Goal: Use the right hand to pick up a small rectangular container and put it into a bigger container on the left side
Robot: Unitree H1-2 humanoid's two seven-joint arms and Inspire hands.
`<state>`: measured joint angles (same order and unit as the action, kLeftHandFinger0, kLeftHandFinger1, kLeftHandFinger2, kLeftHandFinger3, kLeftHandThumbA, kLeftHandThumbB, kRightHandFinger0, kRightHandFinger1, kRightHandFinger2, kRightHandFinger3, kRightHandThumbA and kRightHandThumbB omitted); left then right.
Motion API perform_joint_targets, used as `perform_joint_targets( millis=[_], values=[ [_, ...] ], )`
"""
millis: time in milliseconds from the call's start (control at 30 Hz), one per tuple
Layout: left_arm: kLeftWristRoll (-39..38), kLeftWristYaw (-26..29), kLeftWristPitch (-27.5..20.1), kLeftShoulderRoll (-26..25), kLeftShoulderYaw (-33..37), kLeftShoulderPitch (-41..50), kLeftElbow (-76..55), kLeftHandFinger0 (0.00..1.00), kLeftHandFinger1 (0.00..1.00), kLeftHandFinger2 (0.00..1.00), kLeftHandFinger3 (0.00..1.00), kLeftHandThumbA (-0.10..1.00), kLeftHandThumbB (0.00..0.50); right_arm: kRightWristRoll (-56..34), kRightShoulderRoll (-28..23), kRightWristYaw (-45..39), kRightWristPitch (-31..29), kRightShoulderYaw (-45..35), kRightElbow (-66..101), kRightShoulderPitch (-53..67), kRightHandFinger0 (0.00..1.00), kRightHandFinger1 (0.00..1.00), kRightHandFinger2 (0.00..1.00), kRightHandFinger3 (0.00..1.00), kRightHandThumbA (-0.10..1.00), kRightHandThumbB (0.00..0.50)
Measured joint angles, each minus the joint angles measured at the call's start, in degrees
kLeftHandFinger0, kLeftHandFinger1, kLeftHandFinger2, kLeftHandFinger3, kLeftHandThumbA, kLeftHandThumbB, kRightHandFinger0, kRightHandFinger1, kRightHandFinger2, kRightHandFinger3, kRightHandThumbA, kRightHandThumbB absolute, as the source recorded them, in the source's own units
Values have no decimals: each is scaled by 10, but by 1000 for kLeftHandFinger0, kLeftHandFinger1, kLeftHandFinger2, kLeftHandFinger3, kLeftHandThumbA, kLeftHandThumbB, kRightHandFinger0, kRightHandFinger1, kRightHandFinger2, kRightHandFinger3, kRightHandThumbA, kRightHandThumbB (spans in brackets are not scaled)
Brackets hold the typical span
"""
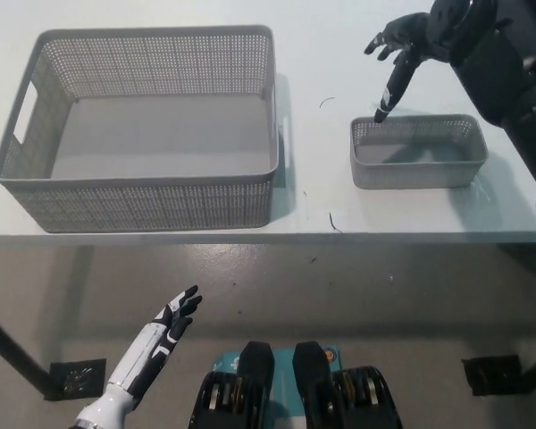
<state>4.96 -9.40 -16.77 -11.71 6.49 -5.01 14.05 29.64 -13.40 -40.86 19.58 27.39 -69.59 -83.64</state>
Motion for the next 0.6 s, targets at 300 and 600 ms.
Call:
perform_joint_targets(
  millis=[300,600],
  values=[
    [2,-3,0,-1,1,0,0,1000,1000,1000,1000,1000,284,0,3,-14,-17,11,-24,-2,1000,1000,1000,1000,1000,435],
    [4,-10,4,-1,1,0,-1,1000,1000,1000,1000,1000,299,1,3,-17,-44,21,-34,3,1000,1000,1000,1000,1000,376]
  ],
)
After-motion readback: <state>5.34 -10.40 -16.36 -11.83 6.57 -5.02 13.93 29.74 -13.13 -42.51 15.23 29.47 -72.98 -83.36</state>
